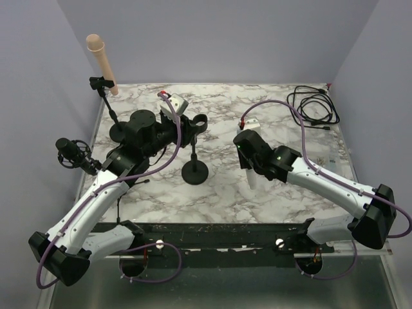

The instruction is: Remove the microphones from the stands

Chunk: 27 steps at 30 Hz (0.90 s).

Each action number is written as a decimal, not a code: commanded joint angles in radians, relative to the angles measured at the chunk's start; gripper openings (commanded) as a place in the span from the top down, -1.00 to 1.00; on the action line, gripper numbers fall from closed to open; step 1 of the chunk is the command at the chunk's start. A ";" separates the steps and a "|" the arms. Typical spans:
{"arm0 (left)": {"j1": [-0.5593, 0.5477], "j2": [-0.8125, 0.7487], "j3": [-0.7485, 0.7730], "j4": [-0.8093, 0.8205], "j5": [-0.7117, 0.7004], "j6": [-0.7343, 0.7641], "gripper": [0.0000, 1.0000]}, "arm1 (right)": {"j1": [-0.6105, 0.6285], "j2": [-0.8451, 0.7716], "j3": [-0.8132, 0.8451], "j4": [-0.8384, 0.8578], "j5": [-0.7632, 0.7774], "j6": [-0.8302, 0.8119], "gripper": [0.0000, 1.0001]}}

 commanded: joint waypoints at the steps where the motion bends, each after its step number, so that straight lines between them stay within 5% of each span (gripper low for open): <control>1: -0.007 0.067 -0.086 -0.151 -0.052 -0.074 0.85 | 0.003 -0.005 0.015 -0.020 0.062 0.019 0.99; 10: -0.008 0.077 -0.184 -0.097 -0.058 -0.128 0.87 | -0.054 0.013 -0.035 -0.007 0.035 0.043 0.99; 14: -0.008 0.077 -0.142 -0.115 -0.072 -0.119 0.73 | -0.127 0.045 -0.044 -0.017 -0.029 0.052 0.99; 16: -0.007 0.081 -0.105 -0.142 -0.069 -0.119 0.58 | -0.151 0.068 -0.037 -0.037 -0.032 0.063 0.99; 22: -0.006 0.085 0.063 -0.204 -0.062 -0.109 -0.47 | -0.247 0.153 -0.017 -0.141 -0.056 0.086 0.99; 27: -0.005 0.077 0.134 -0.187 -0.052 -0.069 -0.64 | -0.303 0.226 -0.026 -0.200 -0.104 0.086 0.99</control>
